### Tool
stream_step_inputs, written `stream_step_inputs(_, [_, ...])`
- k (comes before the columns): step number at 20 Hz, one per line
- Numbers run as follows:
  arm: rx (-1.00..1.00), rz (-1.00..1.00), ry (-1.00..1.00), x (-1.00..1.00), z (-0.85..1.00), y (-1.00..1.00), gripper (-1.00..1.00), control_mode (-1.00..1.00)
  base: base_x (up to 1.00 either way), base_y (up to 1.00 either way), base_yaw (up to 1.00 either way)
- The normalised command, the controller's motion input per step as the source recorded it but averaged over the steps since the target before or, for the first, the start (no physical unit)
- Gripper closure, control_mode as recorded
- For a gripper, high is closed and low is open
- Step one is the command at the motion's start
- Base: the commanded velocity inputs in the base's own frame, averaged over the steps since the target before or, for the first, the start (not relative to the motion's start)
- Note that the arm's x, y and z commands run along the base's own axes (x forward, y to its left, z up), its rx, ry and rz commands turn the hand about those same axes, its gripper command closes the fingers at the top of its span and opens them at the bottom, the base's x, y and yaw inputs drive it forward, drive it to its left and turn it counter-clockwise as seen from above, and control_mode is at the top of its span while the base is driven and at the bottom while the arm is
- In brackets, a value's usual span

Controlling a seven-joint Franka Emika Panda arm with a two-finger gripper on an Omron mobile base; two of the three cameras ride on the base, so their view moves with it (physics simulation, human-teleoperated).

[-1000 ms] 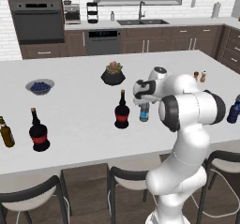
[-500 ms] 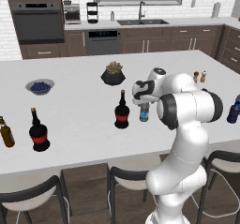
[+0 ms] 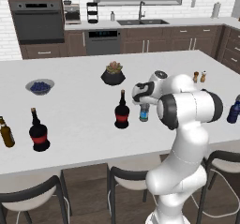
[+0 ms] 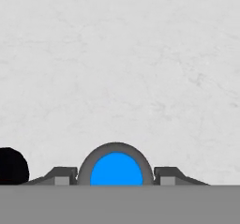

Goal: Move the plastic bottles in the middle to the plastics group, and the glass bottles in the middle to the glass group.

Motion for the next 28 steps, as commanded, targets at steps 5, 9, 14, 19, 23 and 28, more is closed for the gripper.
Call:
stream_step_inputs(5, [0.06, 0.00, 0.01, -0.30, 0.39, -0.28, 1.00, -1.00, 0.00, 0.00, 0.00])
stream_step_inputs(9, [0.00, 0.00, 0.00, -0.65, 0.65, -0.36, 1.00, -1.00, 0.00, 0.00, 0.00])
stream_step_inputs(14, [0.00, 0.00, 0.00, -0.66, 0.47, -0.46, 1.00, -1.00, 0.00, 0.00, 0.00])
stream_step_inputs(19, [0.00, -0.01, 0.00, -0.63, 0.46, -0.56, 1.00, -1.00, 0.00, 0.00, 0.00])
stream_step_inputs(23, [0.00, -0.09, 0.04, -0.46, 0.30, -0.68, 1.00, -1.00, 0.00, 0.00, 0.00])
stream_step_inputs(28, [0.00, -0.13, 0.14, -0.26, 0.24, -0.73, 1.00, -1.00, 0.00, 0.00, 0.00])
